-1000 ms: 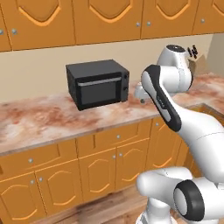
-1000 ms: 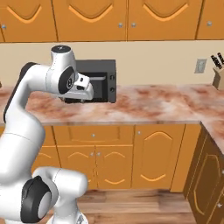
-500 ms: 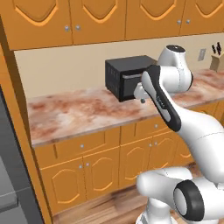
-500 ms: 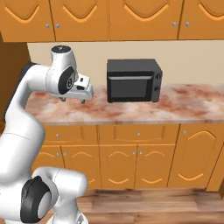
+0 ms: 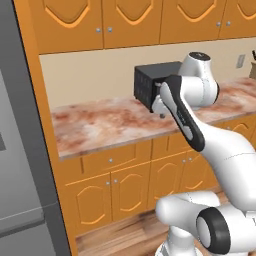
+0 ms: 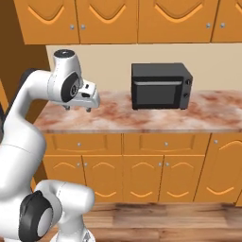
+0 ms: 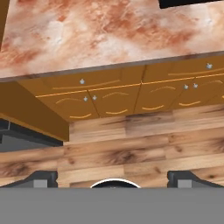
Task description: Navigate to the fridge.
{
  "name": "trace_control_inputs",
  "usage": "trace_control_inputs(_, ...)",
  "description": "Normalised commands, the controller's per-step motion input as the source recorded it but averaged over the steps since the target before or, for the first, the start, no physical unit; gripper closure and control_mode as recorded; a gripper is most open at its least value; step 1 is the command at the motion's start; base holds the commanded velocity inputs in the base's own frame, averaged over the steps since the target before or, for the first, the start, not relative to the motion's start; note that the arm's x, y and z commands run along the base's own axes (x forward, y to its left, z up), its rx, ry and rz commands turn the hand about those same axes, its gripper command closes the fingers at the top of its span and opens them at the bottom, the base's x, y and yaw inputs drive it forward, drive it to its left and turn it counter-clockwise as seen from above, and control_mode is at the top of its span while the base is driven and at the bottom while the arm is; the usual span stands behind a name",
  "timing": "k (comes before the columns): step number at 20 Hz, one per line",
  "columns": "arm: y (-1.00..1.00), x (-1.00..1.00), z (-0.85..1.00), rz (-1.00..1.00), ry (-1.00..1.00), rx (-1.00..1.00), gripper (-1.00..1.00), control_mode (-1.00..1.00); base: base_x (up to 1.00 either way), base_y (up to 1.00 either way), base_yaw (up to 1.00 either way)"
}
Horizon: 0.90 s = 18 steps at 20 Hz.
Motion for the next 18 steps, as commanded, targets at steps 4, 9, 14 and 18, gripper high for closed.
trace_control_inputs(4,0.00,0.00,0.00,0.00,0.00,0.00,-1.00,1.00,-0.44,0.16,0.00)
trace_control_inputs(9,0.00,0.00,0.00,0.00,0.00,0.00,-1.00,1.00,0.00,0.54,0.00)
trace_control_inputs(14,0.00,0.00,0.00,0.00,0.00,0.00,-1.00,1.00,-0.10,0.98,0.00)
trace_control_inputs(18,0.00,0.00,0.00,0.00,0.00,0.00,-1.00,1.00,-0.40,1.00,0.00)
